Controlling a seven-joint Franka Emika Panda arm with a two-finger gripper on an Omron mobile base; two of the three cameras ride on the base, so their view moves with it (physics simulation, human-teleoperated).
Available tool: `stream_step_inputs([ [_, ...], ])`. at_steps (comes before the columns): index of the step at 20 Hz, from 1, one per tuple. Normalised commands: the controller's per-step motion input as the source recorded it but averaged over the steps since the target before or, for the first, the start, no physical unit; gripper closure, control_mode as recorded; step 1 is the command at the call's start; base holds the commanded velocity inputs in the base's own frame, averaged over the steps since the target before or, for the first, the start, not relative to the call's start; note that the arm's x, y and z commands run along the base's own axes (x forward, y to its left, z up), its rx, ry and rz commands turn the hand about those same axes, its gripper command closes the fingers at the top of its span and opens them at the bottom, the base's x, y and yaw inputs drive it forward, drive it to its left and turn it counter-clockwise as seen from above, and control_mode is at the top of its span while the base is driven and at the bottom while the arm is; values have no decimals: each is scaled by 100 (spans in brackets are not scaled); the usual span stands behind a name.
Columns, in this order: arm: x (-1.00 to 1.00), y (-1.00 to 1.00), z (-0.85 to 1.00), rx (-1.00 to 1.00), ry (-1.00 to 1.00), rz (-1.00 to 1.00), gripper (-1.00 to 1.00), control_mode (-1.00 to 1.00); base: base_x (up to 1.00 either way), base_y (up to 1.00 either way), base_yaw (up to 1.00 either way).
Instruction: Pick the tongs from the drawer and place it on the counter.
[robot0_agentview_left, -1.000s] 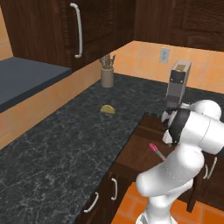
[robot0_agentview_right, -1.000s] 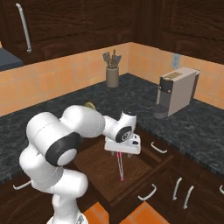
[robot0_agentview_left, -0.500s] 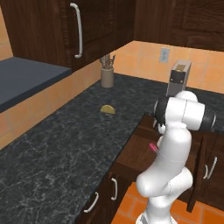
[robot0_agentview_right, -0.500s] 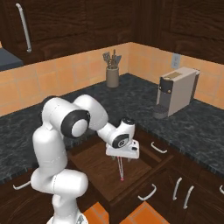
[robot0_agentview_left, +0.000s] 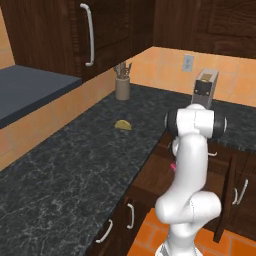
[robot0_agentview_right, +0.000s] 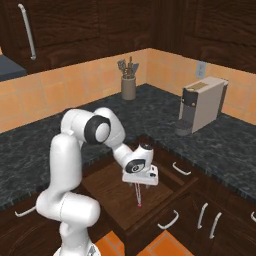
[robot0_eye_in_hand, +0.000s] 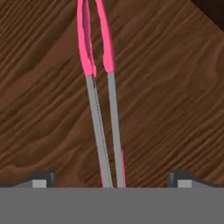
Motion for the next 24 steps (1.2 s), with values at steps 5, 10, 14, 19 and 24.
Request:
stream_step_inputs([
  [5,34,0,-49,0,0,0,-100,-100,0,0,0],
  [10,10,13,-83,0,0,1,100,-100,0,0,0],
  [14,-9,30,-91,0,1,13,100,-100,0,0,0],
  [19,-85,0,67,0,0,13,100,-100,0,0,0],
  [24,-57,6,100,0,0,11,100,-100,0,0,0],
])
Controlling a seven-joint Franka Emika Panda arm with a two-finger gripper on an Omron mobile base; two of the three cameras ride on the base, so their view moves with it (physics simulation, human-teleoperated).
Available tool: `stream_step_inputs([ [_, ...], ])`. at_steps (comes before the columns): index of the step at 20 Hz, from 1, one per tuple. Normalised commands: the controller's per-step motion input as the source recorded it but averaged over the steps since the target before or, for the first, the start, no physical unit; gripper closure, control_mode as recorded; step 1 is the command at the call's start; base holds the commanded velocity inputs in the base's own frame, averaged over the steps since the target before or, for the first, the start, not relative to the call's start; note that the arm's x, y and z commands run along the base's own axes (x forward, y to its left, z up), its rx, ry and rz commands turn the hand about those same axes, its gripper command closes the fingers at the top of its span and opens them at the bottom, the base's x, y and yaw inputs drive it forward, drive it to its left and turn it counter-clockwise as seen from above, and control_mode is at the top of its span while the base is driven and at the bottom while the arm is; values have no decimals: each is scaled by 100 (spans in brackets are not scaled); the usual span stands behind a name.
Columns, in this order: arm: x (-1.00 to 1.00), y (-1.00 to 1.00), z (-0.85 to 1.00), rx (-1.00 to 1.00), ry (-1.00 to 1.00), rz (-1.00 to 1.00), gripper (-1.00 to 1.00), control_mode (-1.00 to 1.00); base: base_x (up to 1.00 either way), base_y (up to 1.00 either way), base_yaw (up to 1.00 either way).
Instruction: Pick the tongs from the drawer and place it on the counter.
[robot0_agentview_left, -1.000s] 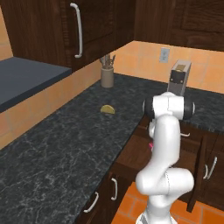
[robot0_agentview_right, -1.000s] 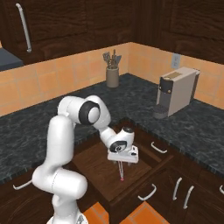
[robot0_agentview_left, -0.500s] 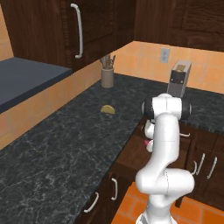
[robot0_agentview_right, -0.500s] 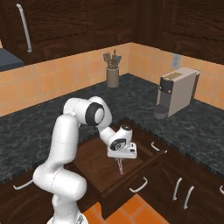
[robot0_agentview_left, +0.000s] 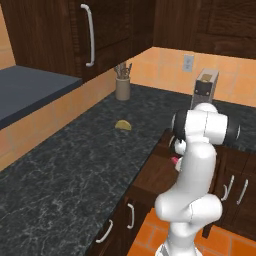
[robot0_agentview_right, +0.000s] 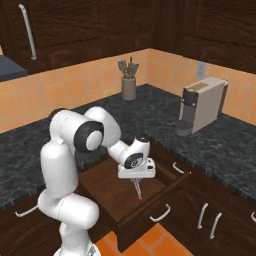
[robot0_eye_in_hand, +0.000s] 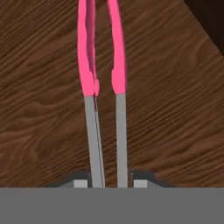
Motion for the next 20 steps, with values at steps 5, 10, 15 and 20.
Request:
stream_step_inputs([
  [5,-35,10,100,1,0,9,100,-100,0,0,0],
  [10,-16,0,100,3,0,8,100,-100,0,0,0],
  [15,-10,68,100,9,-5,9,100,-100,0,0,0],
  [20,15,100,99,5,0,8,100,-100,0,0,0],
])
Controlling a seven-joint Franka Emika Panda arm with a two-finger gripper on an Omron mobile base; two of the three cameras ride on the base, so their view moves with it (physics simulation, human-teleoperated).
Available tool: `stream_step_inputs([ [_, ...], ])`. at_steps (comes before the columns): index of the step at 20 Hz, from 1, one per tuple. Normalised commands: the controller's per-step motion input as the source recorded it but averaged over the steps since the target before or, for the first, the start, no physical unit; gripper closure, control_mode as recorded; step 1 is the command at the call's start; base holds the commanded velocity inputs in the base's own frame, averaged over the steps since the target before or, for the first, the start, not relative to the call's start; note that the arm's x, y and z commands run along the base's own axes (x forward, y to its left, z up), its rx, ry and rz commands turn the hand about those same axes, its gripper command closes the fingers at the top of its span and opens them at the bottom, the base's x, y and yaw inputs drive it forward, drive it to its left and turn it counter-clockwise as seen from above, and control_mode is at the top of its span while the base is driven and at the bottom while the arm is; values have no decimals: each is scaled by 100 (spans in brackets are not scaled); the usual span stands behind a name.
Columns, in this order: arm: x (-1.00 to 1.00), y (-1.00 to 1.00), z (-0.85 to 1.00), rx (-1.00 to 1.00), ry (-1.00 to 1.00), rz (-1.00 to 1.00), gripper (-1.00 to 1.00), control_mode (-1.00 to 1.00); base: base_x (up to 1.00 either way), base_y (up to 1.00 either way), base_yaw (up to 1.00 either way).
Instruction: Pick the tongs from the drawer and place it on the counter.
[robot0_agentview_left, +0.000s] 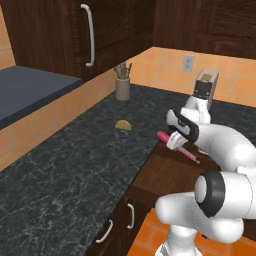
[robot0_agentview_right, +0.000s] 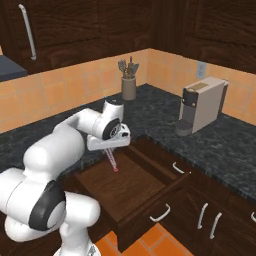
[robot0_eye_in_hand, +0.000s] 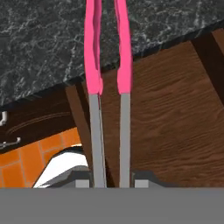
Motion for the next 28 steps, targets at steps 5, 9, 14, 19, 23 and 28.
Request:
stream_step_inputs([
  [5,46,100,25,0,5,1,100,-100,0,0,0],
  [9,56,100,-8,1,5,0,100,-100,0,0,0],
  [14,55,100,-6,-1,7,-2,100,-100,0,0,0],
  [19,60,100,-72,-3,11,-7,100,-100,0,0,0],
  [23,53,95,-85,-1,8,-5,100,-100,0,0,0],
  [28,15,9,-48,-1,9,-3,100,-100,0,0,0],
])
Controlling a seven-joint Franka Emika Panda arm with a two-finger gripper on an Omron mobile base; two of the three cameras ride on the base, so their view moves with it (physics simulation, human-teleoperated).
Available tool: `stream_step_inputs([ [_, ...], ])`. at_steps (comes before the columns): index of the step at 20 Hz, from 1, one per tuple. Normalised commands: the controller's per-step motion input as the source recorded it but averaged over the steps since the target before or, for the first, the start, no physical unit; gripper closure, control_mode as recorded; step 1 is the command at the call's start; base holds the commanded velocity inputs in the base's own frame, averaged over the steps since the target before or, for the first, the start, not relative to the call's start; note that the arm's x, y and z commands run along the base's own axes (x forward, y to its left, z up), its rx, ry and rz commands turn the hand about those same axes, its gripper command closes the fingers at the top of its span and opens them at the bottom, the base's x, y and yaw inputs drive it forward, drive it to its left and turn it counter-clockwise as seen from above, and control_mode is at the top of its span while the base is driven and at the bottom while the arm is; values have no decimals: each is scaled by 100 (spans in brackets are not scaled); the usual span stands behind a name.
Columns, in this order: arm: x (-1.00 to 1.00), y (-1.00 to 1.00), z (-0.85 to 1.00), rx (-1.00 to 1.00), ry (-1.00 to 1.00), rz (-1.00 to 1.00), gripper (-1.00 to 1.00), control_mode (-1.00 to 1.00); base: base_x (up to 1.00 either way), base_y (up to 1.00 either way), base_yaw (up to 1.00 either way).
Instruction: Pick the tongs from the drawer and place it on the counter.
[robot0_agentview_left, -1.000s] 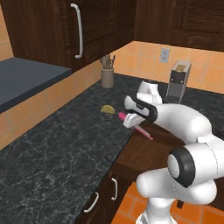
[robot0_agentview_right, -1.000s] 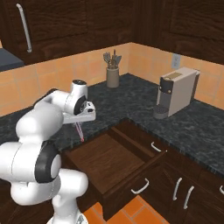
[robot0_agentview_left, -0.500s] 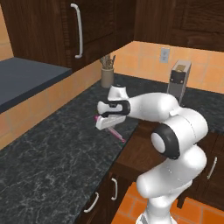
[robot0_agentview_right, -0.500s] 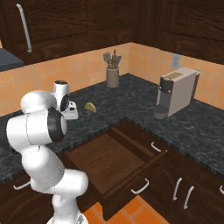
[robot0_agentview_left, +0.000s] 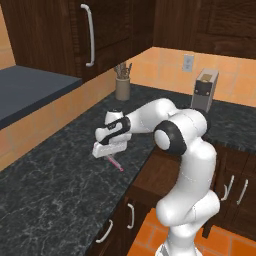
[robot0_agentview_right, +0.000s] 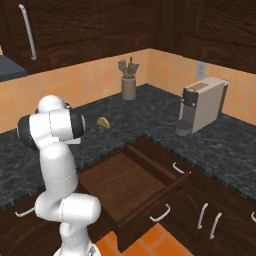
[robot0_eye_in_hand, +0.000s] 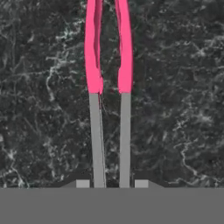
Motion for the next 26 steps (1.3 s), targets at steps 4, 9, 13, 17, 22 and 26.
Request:
stream_step_inputs([
  [4,0,17,-92,-7,1,0,-100,-100,0,0,0],
  [9,-21,-5,9,0,-6,-3,-100,-100,0,0,0],
  [13,-61,-63,80,6,0,-13,-100,-100,0,0,0],
  [17,-85,-98,61,8,0,-9,-100,-100,0,0,0],
  [22,-100,-100,37,3,-1,-7,-100,-100,0,0,0],
  [26,-96,-99,45,0,-25,-4,-100,-100,0,0,0],
])
